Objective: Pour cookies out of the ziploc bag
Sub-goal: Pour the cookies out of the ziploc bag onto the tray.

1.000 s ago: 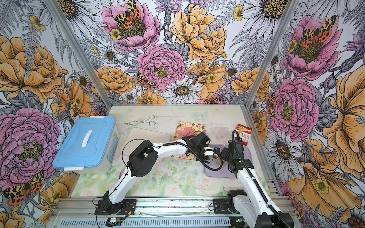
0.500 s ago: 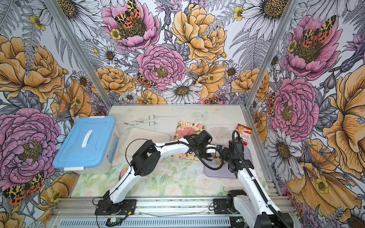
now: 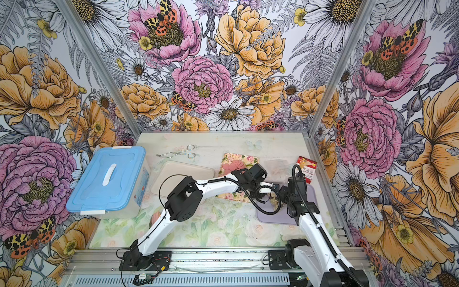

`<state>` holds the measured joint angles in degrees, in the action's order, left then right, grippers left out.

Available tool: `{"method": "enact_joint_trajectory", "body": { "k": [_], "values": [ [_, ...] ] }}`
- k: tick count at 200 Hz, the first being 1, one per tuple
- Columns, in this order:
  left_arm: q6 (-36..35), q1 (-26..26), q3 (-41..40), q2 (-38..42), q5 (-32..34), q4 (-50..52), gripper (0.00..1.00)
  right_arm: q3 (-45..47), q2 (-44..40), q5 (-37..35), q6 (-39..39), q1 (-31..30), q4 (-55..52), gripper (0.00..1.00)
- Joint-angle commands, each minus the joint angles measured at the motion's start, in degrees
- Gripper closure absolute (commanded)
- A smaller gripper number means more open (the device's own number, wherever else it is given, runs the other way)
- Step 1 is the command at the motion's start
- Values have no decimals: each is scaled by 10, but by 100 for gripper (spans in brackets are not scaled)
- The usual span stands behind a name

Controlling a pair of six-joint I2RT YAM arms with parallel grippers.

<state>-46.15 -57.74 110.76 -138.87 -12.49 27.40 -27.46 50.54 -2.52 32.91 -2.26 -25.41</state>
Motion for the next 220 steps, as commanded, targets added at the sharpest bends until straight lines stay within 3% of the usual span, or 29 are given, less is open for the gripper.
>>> {"method": "enact_joint_trajectory", "body": {
  "k": [1,19,58,100,142,182,220],
  "values": [
    [-14,2,-23,-9,-9,11,87,0,-10,14,-1,1,23,85],
    [-17,-1,-24,-10,-9,11,100,2,-12,17,-1,1,23,84],
    [-2,0,-31,6,-18,12,100,5,-29,16,9,1,22,80],
    [57,7,-67,79,-82,45,100,-3,-53,53,13,1,19,63],
    [127,25,-98,104,-97,54,100,24,-102,98,24,-5,15,53],
    [168,46,-132,129,-117,21,100,53,-141,99,29,-19,-5,53],
    [185,62,-133,131,-119,7,100,106,-187,106,49,-62,-5,60]
  ]
}}
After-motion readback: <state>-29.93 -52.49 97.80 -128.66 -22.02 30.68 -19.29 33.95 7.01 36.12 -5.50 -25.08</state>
